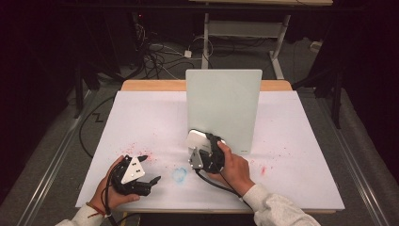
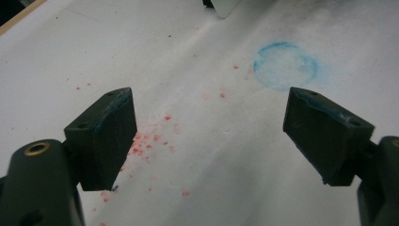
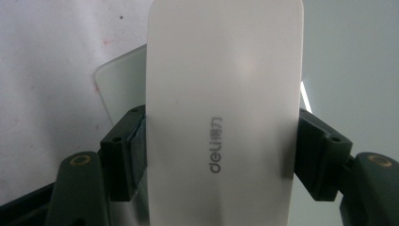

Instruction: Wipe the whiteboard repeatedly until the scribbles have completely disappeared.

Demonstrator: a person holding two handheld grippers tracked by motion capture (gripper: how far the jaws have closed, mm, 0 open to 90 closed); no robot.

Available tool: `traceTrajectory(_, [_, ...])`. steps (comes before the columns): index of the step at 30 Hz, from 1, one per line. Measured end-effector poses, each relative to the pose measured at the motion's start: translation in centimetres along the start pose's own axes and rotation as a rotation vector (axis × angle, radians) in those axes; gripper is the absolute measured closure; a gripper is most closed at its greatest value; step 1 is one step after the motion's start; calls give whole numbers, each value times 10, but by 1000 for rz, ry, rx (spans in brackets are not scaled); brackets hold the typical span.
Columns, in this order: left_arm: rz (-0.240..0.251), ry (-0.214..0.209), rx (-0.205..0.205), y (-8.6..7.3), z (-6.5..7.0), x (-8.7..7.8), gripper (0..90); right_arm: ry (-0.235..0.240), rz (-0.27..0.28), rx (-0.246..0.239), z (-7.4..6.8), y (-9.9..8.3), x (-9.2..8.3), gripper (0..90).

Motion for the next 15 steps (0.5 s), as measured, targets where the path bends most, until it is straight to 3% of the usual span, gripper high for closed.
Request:
traceTrajectory(1, [-1, 1, 2, 0, 0, 0, 174, 26, -25, -46, -4, 0, 0, 297])
traceTrajectory(2, [-1, 2, 3, 0, 0, 0, 174, 26, -25, -46, -4, 0, 0, 297])
traceTrajectory(3, [-1, 3, 6, 0, 1, 0, 174, 46, -51, -121, -9, -1, 1, 297])
traceTrajectory(9, [-3, 5, 3, 0, 1, 0, 174, 60, -61, -154, -13, -12, -1, 298])
traceTrajectory(15, [-2, 10, -4, -1, -1, -2, 174, 71, -96, -147, -5, -32, -6, 297])
Point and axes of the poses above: each handheld gripper's, and its own axes: x roughly forward along the jaws, y roughly out of its top, z roughly to its right, the point moved 3 cm from there along x, roughly forward along the jaws, and after that the axes turned 6 degrees about -x, right-handed, at the moved point
